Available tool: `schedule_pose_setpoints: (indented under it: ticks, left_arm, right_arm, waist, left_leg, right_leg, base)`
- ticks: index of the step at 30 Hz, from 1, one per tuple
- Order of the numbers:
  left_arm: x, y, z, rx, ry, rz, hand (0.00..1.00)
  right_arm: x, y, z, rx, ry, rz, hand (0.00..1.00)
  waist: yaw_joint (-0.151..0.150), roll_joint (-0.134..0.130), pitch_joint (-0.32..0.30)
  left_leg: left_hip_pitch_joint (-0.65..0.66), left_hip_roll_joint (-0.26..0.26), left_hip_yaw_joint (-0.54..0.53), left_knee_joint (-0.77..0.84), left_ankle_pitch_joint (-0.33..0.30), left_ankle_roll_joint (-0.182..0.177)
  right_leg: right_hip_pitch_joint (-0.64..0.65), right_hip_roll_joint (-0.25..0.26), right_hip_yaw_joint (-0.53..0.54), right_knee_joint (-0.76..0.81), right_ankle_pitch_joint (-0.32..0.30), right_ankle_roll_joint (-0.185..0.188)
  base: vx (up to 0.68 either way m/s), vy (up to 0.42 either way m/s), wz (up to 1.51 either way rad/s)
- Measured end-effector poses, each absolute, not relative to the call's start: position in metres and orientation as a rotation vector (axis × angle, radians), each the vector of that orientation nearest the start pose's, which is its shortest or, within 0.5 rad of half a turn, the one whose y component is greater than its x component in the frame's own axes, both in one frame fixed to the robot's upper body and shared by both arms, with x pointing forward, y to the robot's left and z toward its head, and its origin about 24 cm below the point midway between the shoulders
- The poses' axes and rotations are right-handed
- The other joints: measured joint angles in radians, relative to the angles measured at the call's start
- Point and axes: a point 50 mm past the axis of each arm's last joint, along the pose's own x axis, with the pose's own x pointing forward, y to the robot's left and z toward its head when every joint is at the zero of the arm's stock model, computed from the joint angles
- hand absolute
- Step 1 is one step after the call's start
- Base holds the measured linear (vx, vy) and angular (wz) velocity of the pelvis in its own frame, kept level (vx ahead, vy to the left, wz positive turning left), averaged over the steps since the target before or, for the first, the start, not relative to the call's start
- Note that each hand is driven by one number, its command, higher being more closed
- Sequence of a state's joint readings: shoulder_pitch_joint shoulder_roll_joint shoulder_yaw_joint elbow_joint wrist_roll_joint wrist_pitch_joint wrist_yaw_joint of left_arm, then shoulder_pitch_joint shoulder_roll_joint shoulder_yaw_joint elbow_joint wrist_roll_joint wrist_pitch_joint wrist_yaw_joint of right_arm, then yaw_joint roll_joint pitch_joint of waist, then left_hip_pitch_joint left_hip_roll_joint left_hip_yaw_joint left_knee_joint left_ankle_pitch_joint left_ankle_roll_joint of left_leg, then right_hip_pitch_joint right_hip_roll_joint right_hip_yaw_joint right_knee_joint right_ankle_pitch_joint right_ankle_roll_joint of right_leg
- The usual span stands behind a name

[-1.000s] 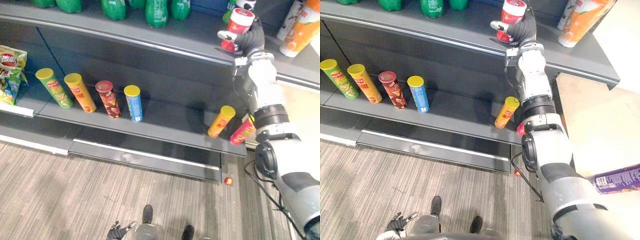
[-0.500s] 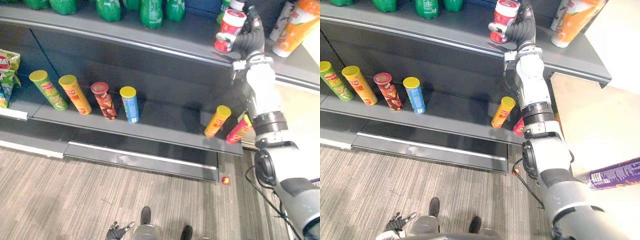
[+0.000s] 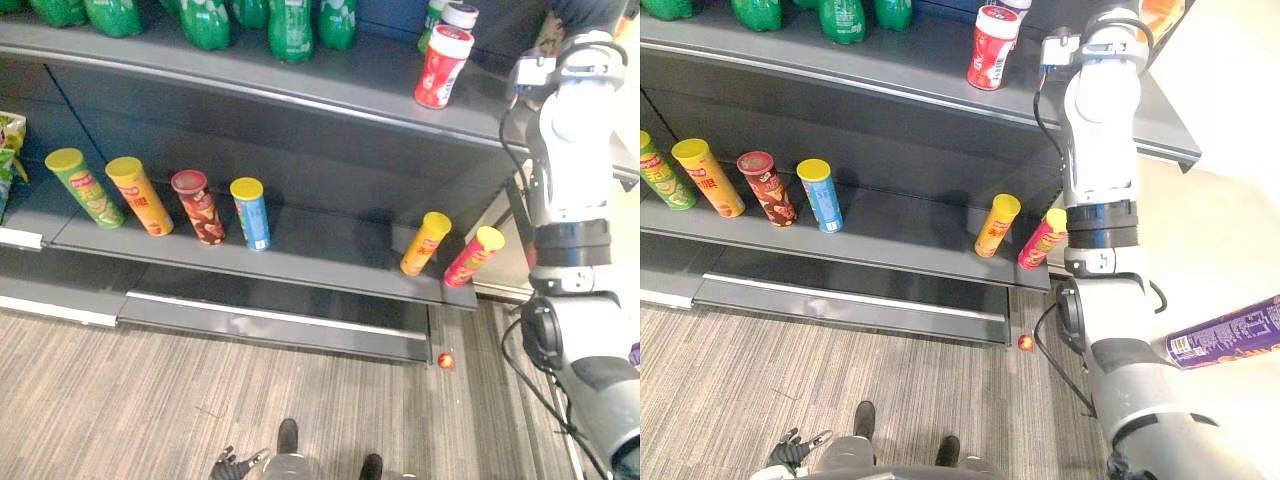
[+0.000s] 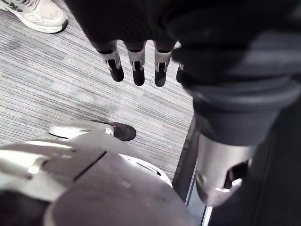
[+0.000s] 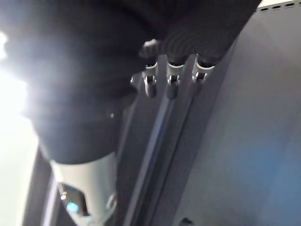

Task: Put the gum and the chips on the shelf.

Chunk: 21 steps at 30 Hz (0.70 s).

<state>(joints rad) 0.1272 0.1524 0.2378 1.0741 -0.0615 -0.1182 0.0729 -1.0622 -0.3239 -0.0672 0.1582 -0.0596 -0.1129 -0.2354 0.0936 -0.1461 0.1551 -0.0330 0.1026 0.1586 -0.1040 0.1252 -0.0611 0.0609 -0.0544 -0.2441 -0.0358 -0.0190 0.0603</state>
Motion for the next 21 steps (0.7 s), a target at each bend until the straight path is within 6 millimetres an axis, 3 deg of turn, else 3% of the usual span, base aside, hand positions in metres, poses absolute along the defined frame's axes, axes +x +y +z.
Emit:
schedule_pose_setpoints:
  ticks: [5,9,18,21]
  left_arm:
    - [0.07,0.244,-0.156,0.025,1.07,0.428,0.0]
    - [0.062,0.244,-0.157,0.026,1.088,0.435,0.0]
    - [0.042,0.244,-0.16,0.025,1.147,0.449,0.0]
    - [0.038,0.244,-0.161,0.026,1.152,0.451,0.0]
  right_arm:
    - [0.305,-0.104,0.29,-0.138,-0.99,0.118,0.0]
    - [0.282,-0.086,0.238,-0.127,-0.885,0.32,0.0]
    - [0.249,-0.092,0.167,-0.101,-0.665,0.458,0.0]
    - [0.229,-0.092,0.127,-0.056,-0.499,0.501,0.0]
  waist:
    - [-0.011,0.002,-0.035]
    - [-0.015,0.003,-0.05]
    - [-0.053,0.011,-0.083]
    - [-0.064,0.015,-0.094]
  left_leg:
    - [0.016,0.009,0.032,0.0,-0.007,-0.006]
    - [0.023,0.015,0.045,0.0,-0.014,-0.013]
    - [0.037,0.014,0.084,0.0,-0.026,-0.014]
    - [0.045,0.016,0.104,0.0,-0.029,-0.015]
  right_leg:
    - [-0.002,0.005,0.028,0.002,0.0,0.0]
    - [-0.006,0.009,0.039,0.003,-0.003,-0.003]
    - [-0.02,0.004,0.081,0.009,-0.008,0.0]
    - [-0.022,0.004,0.094,0.01,-0.003,-0.001]
  base:
    - [0.01,-0.01,-0.18]
    - [-0.02,-0.007,-0.09]
    - [0.02,0.005,-0.15]
    - [0.05,-0.001,-0.12]
